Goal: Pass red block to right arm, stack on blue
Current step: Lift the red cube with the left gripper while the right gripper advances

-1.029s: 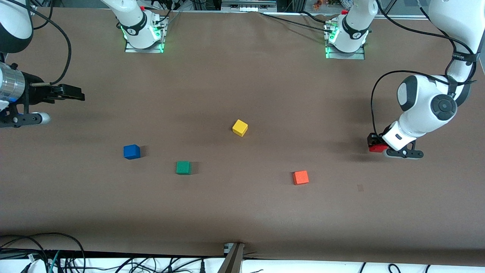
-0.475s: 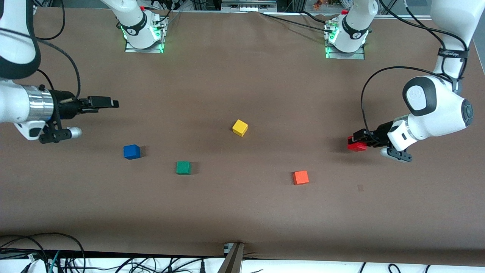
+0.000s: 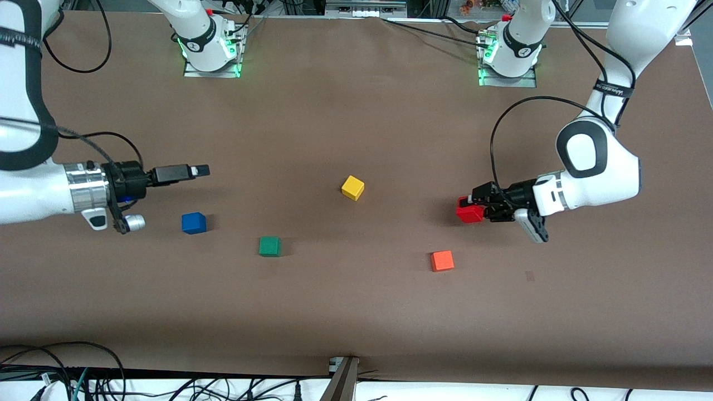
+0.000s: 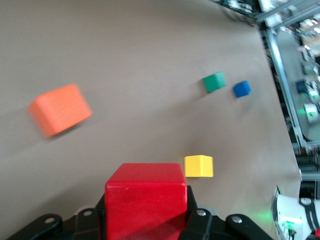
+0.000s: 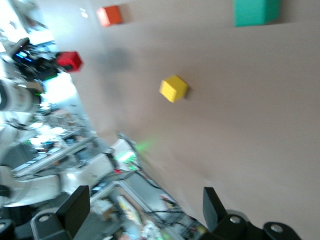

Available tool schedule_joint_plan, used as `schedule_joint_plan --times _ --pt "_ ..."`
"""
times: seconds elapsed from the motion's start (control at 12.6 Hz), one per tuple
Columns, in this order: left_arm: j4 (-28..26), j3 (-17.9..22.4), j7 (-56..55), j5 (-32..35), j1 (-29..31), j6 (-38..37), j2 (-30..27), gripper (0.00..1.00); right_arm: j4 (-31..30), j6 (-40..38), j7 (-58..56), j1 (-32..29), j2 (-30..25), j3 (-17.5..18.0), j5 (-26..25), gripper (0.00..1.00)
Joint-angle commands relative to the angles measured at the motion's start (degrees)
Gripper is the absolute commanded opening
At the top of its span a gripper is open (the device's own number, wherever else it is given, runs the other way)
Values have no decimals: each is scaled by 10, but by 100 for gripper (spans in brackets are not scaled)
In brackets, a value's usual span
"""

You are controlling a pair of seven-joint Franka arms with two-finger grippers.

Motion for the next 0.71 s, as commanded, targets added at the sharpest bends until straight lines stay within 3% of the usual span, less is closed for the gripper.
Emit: schedule_joint_plan --times 0.0,0.24,0.63 --pt "32 -45 64 -14 9 -8 14 6 -31 27 -11 -1 13 7 81 100" --pt "85 -61 195 -50 -16 -2 29 5 -75 38 -37 13 46 10 219 100" --pt "118 -62 369 -184 -78 -1 31 1 -120 50 -99 48 78 11 343 100"
